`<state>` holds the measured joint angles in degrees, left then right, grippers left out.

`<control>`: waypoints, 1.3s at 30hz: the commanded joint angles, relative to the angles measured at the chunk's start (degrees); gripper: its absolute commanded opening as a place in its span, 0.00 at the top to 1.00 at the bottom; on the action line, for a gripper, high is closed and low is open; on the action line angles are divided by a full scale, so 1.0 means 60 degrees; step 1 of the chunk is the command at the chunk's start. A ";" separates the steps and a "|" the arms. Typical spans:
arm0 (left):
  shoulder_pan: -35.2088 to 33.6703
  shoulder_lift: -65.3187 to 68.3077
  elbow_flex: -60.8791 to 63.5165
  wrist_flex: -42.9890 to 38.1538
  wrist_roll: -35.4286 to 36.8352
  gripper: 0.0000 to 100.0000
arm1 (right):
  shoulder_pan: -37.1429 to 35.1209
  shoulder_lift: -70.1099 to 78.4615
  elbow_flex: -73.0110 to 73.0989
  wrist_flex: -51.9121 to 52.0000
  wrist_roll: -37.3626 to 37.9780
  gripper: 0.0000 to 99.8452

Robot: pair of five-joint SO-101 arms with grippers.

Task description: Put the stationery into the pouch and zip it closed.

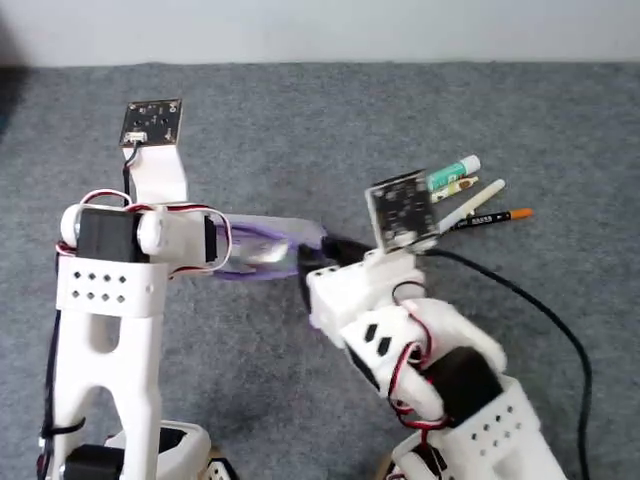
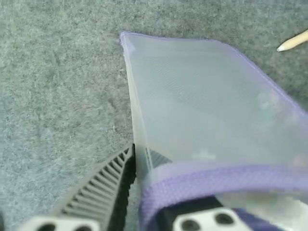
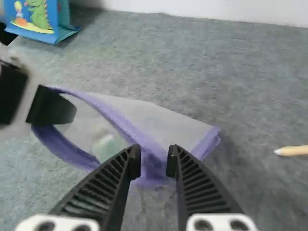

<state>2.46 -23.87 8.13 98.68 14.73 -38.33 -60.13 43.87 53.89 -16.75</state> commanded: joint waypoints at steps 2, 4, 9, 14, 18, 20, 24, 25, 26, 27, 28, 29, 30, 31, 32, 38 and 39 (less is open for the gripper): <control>0.0059 0.0015 -0.0432 -0.0088 0.0103 0.99 | -0.0447 0.0769 0.0000 -0.1033 -0.0132 0.98; 0.0059 0.0015 -0.0432 -0.0088 0.0103 0.99 | -0.0491 0.0930 -0.0337 -0.1018 -0.0088 0.99; 0.0044 0.0015 -0.0432 -0.0088 0.0103 0.99 | -0.0022 0.0930 -0.1509 -0.0139 0.0088 0.97; 0.0029 0.0015 -0.0432 -0.0088 0.0103 0.99 | 0.1722 0.1121 -0.2418 0.0403 0.0161 0.97; 0.0029 0.0015 -0.0432 -0.0073 0.0103 0.99 | 0.3216 0.2015 -0.2462 0.0462 0.0352 0.97; 0.0029 0.0015 -0.0432 -0.0073 0.0103 0.99 | 0.3861 0.2601 -0.2491 0.0403 0.0352 0.97; 0.0029 0.0015 -0.0432 -0.0073 0.0103 0.99 | 0.4872 0.4125 -0.3077 0.0462 0.0352 0.96; 0.0029 0.0015 -0.0432 -0.0073 0.0103 0.99 | 0.5121 0.4549 -0.3297 0.0462 0.0352 0.96; 0.0044 0.0015 -0.0432 -0.0073 0.0103 0.99 | 0.5355 0.5033 -0.3560 0.0462 0.0352 0.96; 0.0059 0.0015 -0.0432 -0.0073 0.0103 0.99 | 0.5575 0.5531 -0.3839 0.0476 0.0352 0.96; 0.0073 0.0015 -0.0432 -0.0073 0.0103 0.99 | 0.5795 0.6059 -0.4147 0.0491 0.0352 0.96; 0.0073 0.0015 -0.0432 -0.0073 0.0103 0.99 | 0.6015 0.6571 -0.4469 0.0579 0.0352 0.96; 0.0073 0.0015 -0.0432 -0.0073 0.0103 0.99 | 0.6190 0.7070 -0.4850 0.0740 0.0352 0.96; 0.0073 0.0015 -0.0432 -0.0073 0.0103 0.99 | 0.6337 0.7597 -0.5245 0.0930 0.0352 0.96; 0.0073 0.0015 -0.0432 -0.0073 0.0103 0.99 | 0.6484 0.8095 -0.5700 0.1136 0.0352 0.96; 0.0073 0.0015 -0.0432 -0.0088 0.0103 0.99 | 0.7245 1.0967 -0.9099 0.2850 -0.0352 0.96; 0.0073 0.0015 -0.0432 -0.0088 0.0103 0.99 | 0.7319 1.1436 -0.9714 0.3143 -0.0440 0.96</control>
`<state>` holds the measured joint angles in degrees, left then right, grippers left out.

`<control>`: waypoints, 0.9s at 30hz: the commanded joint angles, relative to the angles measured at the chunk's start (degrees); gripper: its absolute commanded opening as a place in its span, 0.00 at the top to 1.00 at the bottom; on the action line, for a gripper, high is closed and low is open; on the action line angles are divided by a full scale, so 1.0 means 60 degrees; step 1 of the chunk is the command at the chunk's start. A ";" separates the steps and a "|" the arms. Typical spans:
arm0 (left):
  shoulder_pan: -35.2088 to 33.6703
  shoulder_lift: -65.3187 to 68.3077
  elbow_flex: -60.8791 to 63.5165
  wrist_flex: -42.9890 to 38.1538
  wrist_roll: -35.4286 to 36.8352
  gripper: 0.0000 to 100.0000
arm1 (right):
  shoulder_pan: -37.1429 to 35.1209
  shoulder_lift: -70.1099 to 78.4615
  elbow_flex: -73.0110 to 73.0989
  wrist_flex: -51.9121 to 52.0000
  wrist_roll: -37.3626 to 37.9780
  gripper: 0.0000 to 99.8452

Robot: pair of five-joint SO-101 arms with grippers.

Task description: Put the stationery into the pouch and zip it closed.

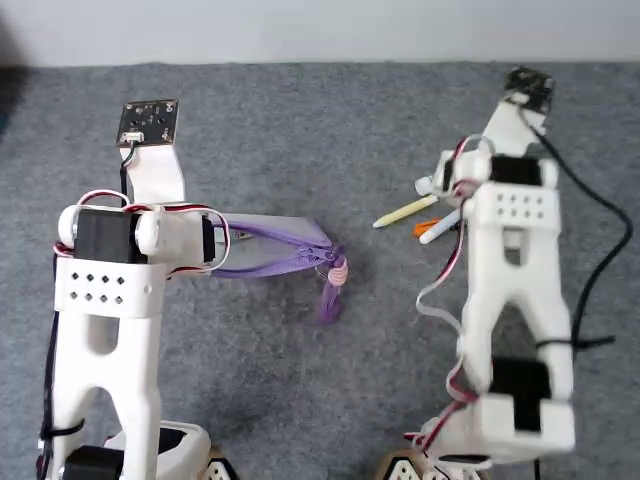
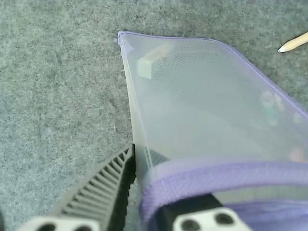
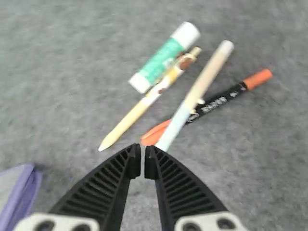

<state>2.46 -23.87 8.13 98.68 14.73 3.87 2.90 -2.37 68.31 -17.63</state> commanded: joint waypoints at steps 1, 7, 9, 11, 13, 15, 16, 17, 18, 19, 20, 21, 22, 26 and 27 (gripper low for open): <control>0.0073 0.0015 -0.0418 -0.0088 0.0103 0.99 | 0.0344 0.1429 -0.2579 0.1018 -0.0440 0.96; 0.0073 0.0015 -0.0403 -0.0103 0.0088 0.99 | 0.0593 0.4125 -0.5700 0.2205 -0.0982 0.96; 0.0073 0.0015 -0.0403 -0.0103 0.0088 0.99 | 0.0711 0.4872 -0.6593 0.2396 -0.1026 0.91; 0.0073 0.0015 -0.0403 -0.0103 0.0088 0.99 | 0.0755 0.5560 -0.7399 0.2440 -0.1099 0.85; 0.0073 0.0015 -0.0403 -0.0103 0.0088 0.99 | 0.0784 0.6220 -0.8117 0.2484 -0.1099 0.82; 0.0073 0.0015 -0.0403 -0.0103 0.0088 0.99 | 0.0784 0.6850 -0.8733 0.2513 -0.1099 0.83; 0.0073 0.0015 -0.0388 -0.0103 0.0088 0.99 | 0.0784 0.7158 -0.9011 0.2513 -0.1099 0.84; 0.0073 0.0015 -0.0388 -0.0103 0.0088 0.99 | 0.0799 0.7480 -0.9304 0.2513 -0.1099 0.85; 0.0073 0.0015 -0.0388 -0.0117 0.0088 0.99 | 0.0799 0.7788 -0.9597 0.2513 -0.1099 0.85; 0.0073 0.0015 -0.0388 -0.0117 0.0088 0.99 | 0.0799 0.8081 -0.9861 0.2513 -0.1099 0.86; 0.0073 0.0015 -0.0388 -0.0117 0.0088 0.99 | 0.0813 0.8374 -1.0125 0.2513 -0.1099 0.86; 0.0073 0.0015 -0.0388 -0.0117 0.0088 0.99 | 0.0813 0.8652 -1.0374 0.2513 -0.1099 0.86; 0.0073 0.0015 -0.0388 -0.0117 0.0088 0.99 | 0.0813 0.8916 -1.0623 0.2513 -0.1099 0.86; 0.0073 0.0015 -0.0388 -0.0117 0.0088 0.99 | 0.0960 0.9868 -1.1546 0.2469 -0.1084 0.86; 0.0073 0.0015 -0.0388 -0.0117 0.0088 0.99 | 0.1048 1.0073 -1.1736 0.2469 -0.1084 0.86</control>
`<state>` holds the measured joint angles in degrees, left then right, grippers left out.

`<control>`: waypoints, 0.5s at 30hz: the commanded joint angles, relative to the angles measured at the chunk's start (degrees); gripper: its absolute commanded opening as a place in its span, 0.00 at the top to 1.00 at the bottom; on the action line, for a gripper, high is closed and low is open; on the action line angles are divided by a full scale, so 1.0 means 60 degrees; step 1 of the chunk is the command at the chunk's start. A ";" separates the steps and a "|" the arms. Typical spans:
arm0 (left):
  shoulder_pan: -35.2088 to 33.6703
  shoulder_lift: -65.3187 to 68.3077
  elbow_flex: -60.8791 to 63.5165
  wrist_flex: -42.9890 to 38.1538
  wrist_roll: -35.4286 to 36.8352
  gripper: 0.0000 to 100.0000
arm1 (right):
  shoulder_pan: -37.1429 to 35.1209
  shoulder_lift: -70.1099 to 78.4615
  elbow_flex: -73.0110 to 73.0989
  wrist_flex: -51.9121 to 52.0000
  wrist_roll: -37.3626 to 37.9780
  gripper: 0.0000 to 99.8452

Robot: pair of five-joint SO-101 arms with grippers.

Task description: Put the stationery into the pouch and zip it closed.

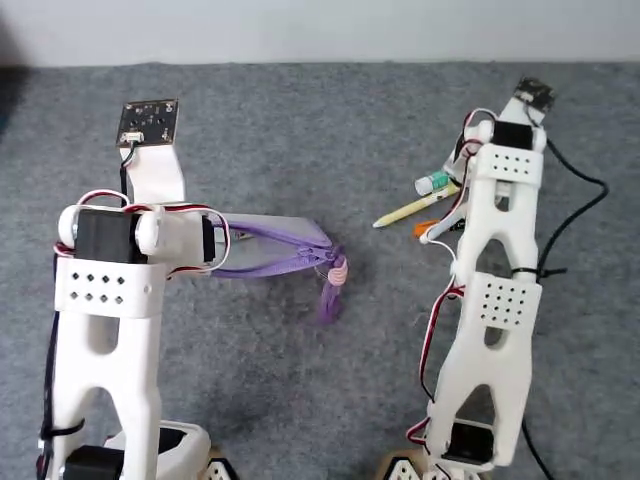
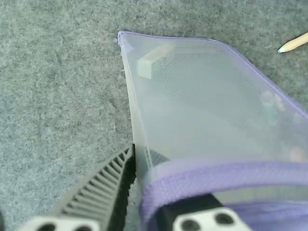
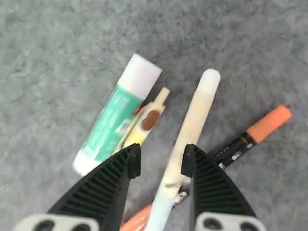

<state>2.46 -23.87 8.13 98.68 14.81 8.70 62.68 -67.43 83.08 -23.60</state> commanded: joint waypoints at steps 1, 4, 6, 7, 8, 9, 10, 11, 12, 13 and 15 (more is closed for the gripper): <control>0.0073 0.0015 -0.0388 -0.0117 0.0073 0.99 | 0.0300 0.0315 -0.1070 0.0007 -0.0088 0.86; 0.0073 0.0015 -0.0388 -0.0117 0.0073 0.99 | 0.0447 0.0872 -0.1348 0.0007 -0.0088 0.86; 0.0073 0.0015 -0.0388 -0.0117 0.0073 0.99 | 0.0447 0.1150 -0.1451 -0.0051 -0.0073 0.86; 0.0073 0.0015 -0.0388 -0.0117 0.0073 0.99 | 0.0418 0.1282 -0.1524 -0.0051 0.0029 0.86; 0.0073 0.0015 -0.0388 -0.0117 0.0073 0.99 | 0.0403 0.1399 -0.1597 -0.0051 0.0161 0.86; 0.0073 0.0015 -0.0388 -0.0117 0.0073 0.99 | 0.0388 0.1487 -0.1656 -0.0051 0.0220 0.86; 0.0073 0.0015 -0.0388 -0.0117 0.0073 0.99 | 0.0359 0.1590 -0.1729 -0.0051 0.0249 0.87; 0.0073 0.0015 -0.0388 -0.0117 0.0073 0.99 | 0.0344 0.1663 -0.1788 -0.0037 0.0264 0.89; 0.0073 0.0015 -0.0388 -0.0117 0.0073 0.99 | 0.0359 0.1692 -0.1832 0.0037 0.0264 0.93; 0.0073 0.0015 -0.0388 -0.0117 0.0073 0.99 | 0.0374 0.1692 -0.1832 0.0066 0.0264 0.98; 0.0073 0.0015 -0.0388 -0.0117 0.0073 0.99 | 0.0403 0.1619 -0.1905 0.0462 0.0264 0.98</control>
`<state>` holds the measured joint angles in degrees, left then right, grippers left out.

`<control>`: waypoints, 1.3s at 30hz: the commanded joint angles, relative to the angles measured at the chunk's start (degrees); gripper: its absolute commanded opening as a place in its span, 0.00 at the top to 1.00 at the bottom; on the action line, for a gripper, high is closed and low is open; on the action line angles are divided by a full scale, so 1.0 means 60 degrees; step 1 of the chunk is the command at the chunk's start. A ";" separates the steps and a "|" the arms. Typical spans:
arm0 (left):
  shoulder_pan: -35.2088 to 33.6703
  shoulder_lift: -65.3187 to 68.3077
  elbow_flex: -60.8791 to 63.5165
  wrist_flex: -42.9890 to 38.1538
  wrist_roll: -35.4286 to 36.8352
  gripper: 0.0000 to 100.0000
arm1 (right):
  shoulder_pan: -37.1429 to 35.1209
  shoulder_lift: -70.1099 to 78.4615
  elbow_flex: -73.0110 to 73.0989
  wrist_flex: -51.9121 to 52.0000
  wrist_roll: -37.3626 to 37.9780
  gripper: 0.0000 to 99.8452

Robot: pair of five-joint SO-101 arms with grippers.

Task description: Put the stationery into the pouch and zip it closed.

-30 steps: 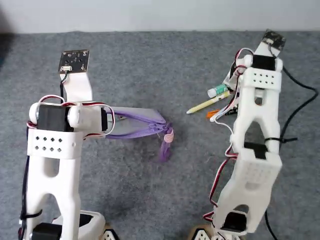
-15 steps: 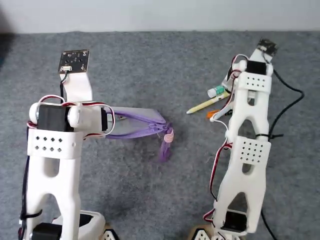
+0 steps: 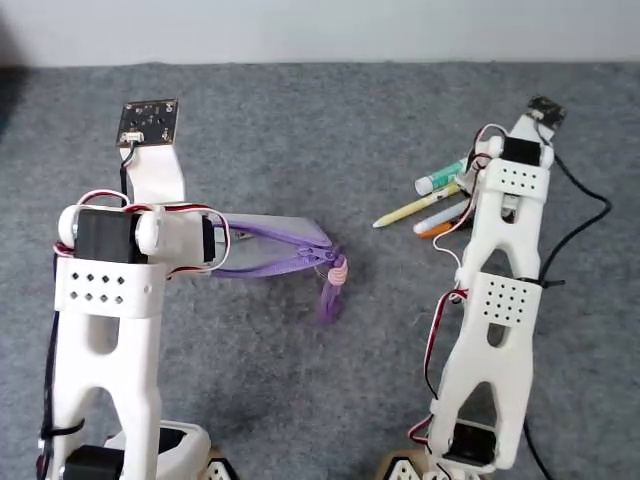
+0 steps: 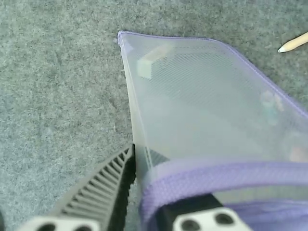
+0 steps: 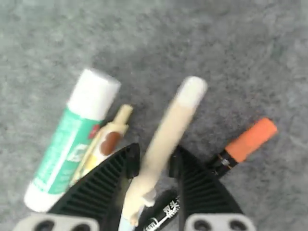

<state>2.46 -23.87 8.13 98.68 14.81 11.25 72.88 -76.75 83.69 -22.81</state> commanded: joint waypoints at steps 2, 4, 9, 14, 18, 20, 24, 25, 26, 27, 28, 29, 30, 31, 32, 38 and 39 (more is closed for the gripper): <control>0.0073 0.0015 -0.0388 -0.0117 0.0073 0.99 | -0.0007 -0.0198 -0.0615 0.0842 0.0117 0.98; 0.0073 0.0015 -0.0403 -0.0117 0.0073 0.99 | 0.0007 -0.0330 -0.1011 0.1282 0.0117 0.99; 0.0073 0.0015 -0.0432 -0.0117 0.0088 0.99 | -0.0051 -0.0593 -0.2667 0.2806 0.0908 0.99; 0.0073 0.0015 -0.0432 -0.0117 0.0088 0.99 | 0.0007 -0.1282 -0.3165 0.3201 0.1509 0.99; 0.0073 0.0015 -0.0432 -0.0117 0.0088 0.99 | -0.0007 -0.2322 -0.3150 0.3231 0.1846 0.99; 0.0073 0.0015 -0.0432 -0.0103 0.0088 0.99 | -0.0051 -0.2894 -0.3121 0.3245 0.2037 0.99; 0.0073 0.0015 -0.0432 -0.0103 0.0088 0.99 | -0.0256 -0.4505 -0.1949 0.3260 0.2300 0.99; 0.0073 0.0015 -0.0432 -0.0103 0.0088 0.99 | -0.0344 -0.5062 -0.1333 0.3260 0.2300 0.99; 0.0073 0.0015 -0.0432 -0.0103 0.0088 0.99 | -0.0432 -0.5678 -0.0645 0.3260 0.2300 0.99; 0.0073 0.0015 -0.0432 -0.0103 0.0088 0.99 | -0.0535 -0.6337 0.0147 0.3245 0.2286 0.99; 0.0073 0.0015 -0.0432 -0.0103 0.0088 0.99 | -0.0652 -0.7011 0.0952 0.3245 0.2271 0.99; 0.0073 0.0015 -0.0432 -0.0103 0.0088 0.99 | -0.0784 -0.7714 0.1817 0.3231 0.2242 0.99; 0.0073 0.0015 -0.0432 -0.0103 0.0088 0.99 | -0.0945 -0.8432 0.2667 0.3216 0.2227 0.99; 0.0073 0.0015 -0.0432 -0.0103 0.0088 0.99 | -0.1121 -0.9150 0.3516 0.3216 0.2227 0.99; 0.0073 0.0015 -0.0432 -0.0103 0.0088 0.99 | -0.1297 -0.9824 0.4264 0.3201 0.2198 0.99; 0.0073 0.0015 -0.0432 -0.0117 0.0088 0.99 | -0.2498 -1.3355 0.7619 0.3172 0.1670 0.99; 0.0073 0.0015 -0.0432 -0.0117 0.0088 0.99 | -0.2718 -1.3824 0.7971 0.3172 0.1568 0.99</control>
<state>2.46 -23.87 8.13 98.68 14.81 -1.85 1.41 -34.99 100.48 -11.56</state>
